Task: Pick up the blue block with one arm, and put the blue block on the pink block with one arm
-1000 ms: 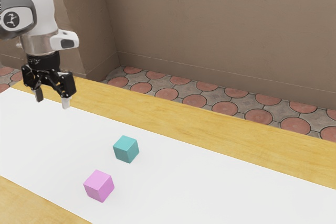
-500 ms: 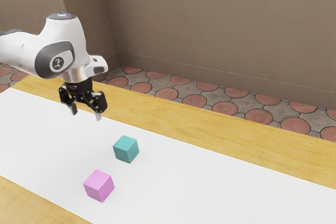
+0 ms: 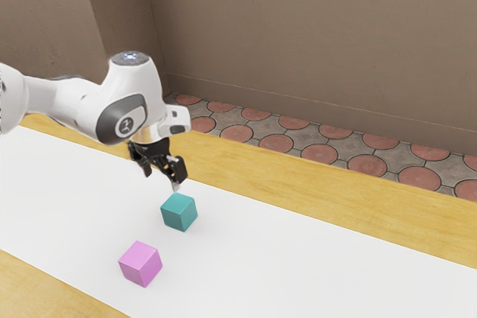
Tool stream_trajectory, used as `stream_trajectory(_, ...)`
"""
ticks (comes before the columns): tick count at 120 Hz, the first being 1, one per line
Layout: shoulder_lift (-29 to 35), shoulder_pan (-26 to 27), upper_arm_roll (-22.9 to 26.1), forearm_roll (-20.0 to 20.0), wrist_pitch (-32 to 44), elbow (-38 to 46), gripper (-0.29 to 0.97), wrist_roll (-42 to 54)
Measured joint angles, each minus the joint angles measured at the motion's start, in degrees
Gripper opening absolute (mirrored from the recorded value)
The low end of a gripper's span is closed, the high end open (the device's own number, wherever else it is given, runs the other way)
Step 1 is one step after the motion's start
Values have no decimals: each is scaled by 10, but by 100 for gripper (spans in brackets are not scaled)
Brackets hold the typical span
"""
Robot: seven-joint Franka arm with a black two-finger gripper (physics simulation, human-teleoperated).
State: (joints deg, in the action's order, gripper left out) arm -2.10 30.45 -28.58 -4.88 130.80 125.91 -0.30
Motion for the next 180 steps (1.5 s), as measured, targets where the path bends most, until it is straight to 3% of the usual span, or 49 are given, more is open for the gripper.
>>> stream_trajectory(28,-26,-7,2,6,38,0,65,28)
stream_trajectory(60,-65,-10,3,45,71,4,65,51)
stream_trajectory(77,-66,-14,3,116,85,13,65,69)
stream_trajectory(91,-71,-12,3,143,91,14,65,86)
stream_trajectory(180,-128,-23,23,168,118,19,65,158)
